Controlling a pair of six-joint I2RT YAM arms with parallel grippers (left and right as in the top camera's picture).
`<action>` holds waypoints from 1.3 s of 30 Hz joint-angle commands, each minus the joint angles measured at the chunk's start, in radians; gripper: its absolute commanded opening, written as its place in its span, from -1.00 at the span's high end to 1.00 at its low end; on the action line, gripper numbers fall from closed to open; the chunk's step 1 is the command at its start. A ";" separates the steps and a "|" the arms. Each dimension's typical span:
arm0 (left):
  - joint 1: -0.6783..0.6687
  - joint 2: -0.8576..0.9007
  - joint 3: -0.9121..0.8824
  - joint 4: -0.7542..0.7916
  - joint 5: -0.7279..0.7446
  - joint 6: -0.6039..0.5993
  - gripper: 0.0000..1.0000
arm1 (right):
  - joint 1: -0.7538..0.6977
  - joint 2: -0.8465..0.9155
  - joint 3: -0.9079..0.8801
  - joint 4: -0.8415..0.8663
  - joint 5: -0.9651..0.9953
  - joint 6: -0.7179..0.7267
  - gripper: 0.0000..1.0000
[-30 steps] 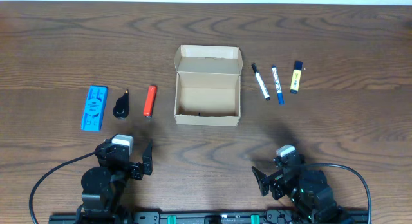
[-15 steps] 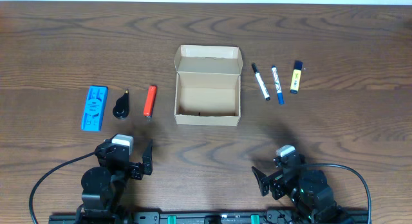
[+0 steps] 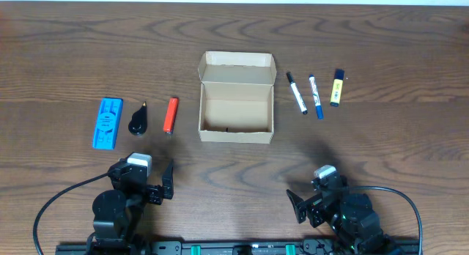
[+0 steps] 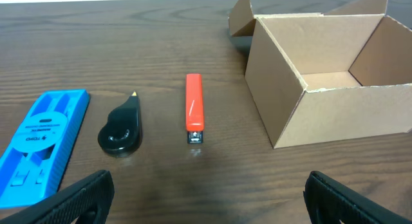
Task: Pack container
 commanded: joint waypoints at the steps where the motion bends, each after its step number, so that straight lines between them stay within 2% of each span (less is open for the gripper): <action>1: 0.005 -0.008 -0.019 0.004 -0.004 -0.008 -0.90 | 0.010 -0.006 -0.011 0.003 0.011 0.008 -0.98; 6: 0.005 -0.008 -0.002 0.039 0.035 -0.033 -0.90 | 0.010 -0.006 -0.011 0.003 0.011 0.008 -0.98; 11: 0.005 0.043 0.139 -0.035 0.003 -0.053 -0.90 | 0.010 -0.006 -0.011 0.003 0.011 0.008 -0.99; 16: 0.005 0.212 0.337 -0.129 -0.151 -0.046 -0.91 | 0.010 -0.006 -0.011 0.003 0.011 0.008 -0.98; 26: 0.010 0.693 0.664 -0.253 -0.397 -0.023 -0.90 | 0.010 -0.006 -0.011 0.003 0.011 0.009 -0.99; 30: 0.039 0.859 0.732 -0.260 -0.390 -0.010 -0.91 | 0.010 -0.006 -0.011 0.003 0.011 0.008 -0.99; 33: 0.067 0.977 0.775 -0.259 -0.311 0.019 -0.90 | 0.010 -0.006 -0.011 0.003 0.011 0.008 -0.99; 39: 0.066 1.109 0.791 -0.184 -0.253 0.013 -0.90 | 0.010 -0.006 -0.011 0.003 0.011 0.008 -0.98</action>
